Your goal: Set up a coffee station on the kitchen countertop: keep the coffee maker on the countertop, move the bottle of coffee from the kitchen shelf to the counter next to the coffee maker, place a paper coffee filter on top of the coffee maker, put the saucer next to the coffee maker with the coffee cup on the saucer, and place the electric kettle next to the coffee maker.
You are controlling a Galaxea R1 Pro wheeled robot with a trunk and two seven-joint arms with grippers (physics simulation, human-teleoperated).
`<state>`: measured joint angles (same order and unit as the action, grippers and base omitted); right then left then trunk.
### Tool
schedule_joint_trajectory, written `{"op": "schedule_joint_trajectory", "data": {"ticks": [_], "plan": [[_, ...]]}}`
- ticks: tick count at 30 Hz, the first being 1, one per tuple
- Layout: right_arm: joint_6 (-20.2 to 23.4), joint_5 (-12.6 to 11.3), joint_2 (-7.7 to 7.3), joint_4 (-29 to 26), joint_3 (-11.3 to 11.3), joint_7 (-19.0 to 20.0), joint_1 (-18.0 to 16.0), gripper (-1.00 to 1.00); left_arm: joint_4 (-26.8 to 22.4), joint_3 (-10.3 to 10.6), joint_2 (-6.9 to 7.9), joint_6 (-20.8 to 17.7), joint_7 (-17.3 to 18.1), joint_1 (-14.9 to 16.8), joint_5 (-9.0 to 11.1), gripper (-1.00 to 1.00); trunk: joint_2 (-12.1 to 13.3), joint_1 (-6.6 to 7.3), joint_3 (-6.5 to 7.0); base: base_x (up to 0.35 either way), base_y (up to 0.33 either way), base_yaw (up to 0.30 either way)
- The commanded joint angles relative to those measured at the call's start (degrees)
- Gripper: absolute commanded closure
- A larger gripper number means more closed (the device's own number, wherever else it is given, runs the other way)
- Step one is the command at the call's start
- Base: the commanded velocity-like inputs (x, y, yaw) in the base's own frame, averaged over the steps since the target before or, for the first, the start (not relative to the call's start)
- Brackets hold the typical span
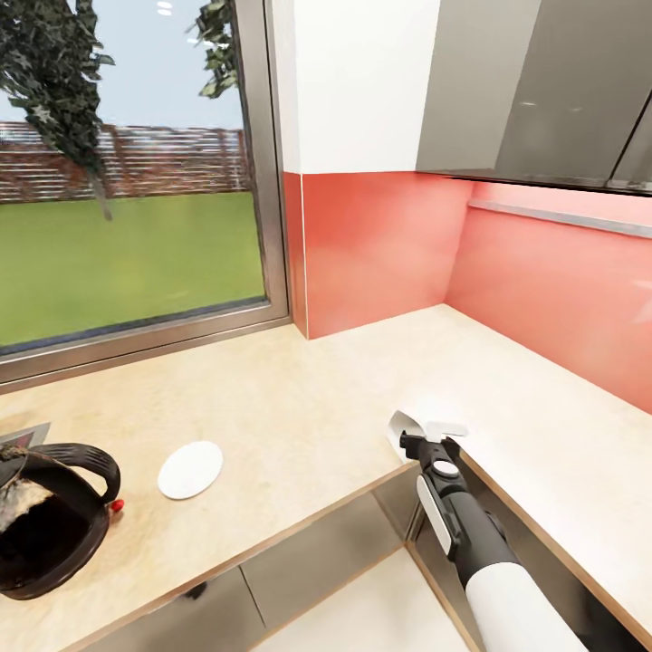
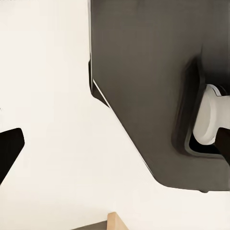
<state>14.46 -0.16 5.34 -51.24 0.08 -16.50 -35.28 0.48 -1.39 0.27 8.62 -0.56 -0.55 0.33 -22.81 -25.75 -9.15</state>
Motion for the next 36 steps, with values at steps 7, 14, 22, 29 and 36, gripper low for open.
{"op": "schedule_joint_trajectory", "data": {"ticks": [7, 14, 22, 29, 36], "plan": [[0.32, -0.01, 0.02, -0.09, 0.01, -0.2, -0.01, -1.0, 0.05, -0.11, -0.01, 0.25, -0.06, 0.02, 0.03, -1.0, -0.11, -0.03, -0.1, 0.003, 0.0, 0.0], [0.39, 0.07, -0.07, 0.0, -0.05, -0.2, -0.03, -1.0, 0.05, -0.11, -0.01, 0.25, -0.06, 0.02, 0.02, -1.0, -0.11, -0.03, -0.1, 0.077, -0.055, 0.0], [0.39, 0.12, -0.12, -0.02, -0.07, -0.14, -0.03, 1.0, 0.05, -0.11, -0.01, 0.25, -0.06, 0.02, 0.02, -1.0, -0.11, -0.03, -0.1, 0.003, -0.002, 0.0], [0.39, 0.16, -0.16, 0.0, -0.08, -0.11, -0.02, 1.0, 0.05, -0.11, 0.02, 0.25, -0.06, 0.02, 0.02, -1.0, -0.11, -0.03, -0.1, 0.0, 0.0, 0.0], [0.39, 0.16, -0.16, 0.0, -0.07, -0.11, -0.01, 1.0, 0.05, -0.16, 0.0, 0.25, -0.06, 0.02, 0.02, -1.0, -0.11, -0.03, -0.1, 0.0, 0.0, 0.0]]}}
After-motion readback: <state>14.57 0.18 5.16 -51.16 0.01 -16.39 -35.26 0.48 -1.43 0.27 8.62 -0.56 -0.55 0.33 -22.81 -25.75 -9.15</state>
